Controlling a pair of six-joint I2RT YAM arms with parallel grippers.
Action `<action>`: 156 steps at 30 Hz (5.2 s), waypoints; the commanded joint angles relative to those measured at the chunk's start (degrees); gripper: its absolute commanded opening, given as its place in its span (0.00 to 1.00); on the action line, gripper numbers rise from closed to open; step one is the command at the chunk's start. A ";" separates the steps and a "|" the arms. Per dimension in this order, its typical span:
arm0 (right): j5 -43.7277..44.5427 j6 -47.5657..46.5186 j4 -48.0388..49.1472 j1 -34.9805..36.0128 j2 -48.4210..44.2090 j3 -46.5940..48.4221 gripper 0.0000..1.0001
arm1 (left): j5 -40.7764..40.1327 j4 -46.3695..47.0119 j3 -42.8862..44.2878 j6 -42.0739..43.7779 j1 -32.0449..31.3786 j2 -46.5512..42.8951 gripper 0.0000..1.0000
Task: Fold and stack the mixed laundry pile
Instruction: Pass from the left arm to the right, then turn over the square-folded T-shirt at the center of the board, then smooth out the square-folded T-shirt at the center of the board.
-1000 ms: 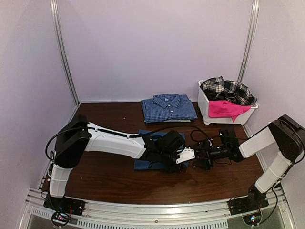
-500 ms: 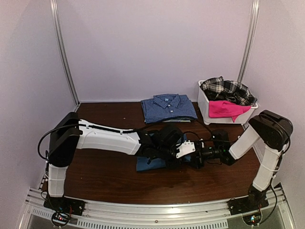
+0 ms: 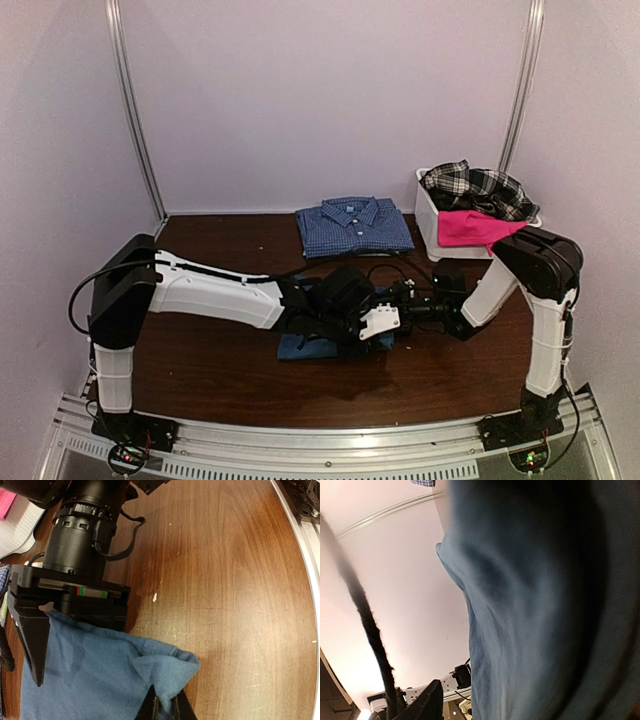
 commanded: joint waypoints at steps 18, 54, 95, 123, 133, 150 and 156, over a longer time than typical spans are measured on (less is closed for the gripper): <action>-0.01 -10.17 -8.17 -3.10 7.91 6.63 0.02 | 3.14 2.87 -5.83 -0.63 0.15 -6.35 0.21; 37.11 -77.41 -113.95 -6.98 -25.34 48.24 0.00 | -2.27 2.00 -26.20 -31.78 25.55 -30.50 0.65; 50.94 -63.50 -129.47 16.66 3.08 80.02 0.00 | -4.05 -3.84 -28.45 -38.74 36.27 -32.02 0.64; 20.73 -69.88 -98.64 3.49 -7.14 51.37 0.42 | 15.60 0.24 -11.18 -40.96 27.78 -13.81 0.47; 13.85 -63.95 -84.72 5.40 -4.77 38.97 0.39 | 16.22 -0.85 -6.05 -46.42 25.78 -0.31 0.38; 6.76 -52.43 -77.17 0.14 -26.58 26.40 0.52 | 6.66 -4.13 -12.76 -22.76 24.52 -15.63 0.49; 6.65 -50.74 -76.02 -4.83 -35.43 14.50 0.53 | -8.34 -7.96 -13.53 0.22 9.51 -16.35 0.50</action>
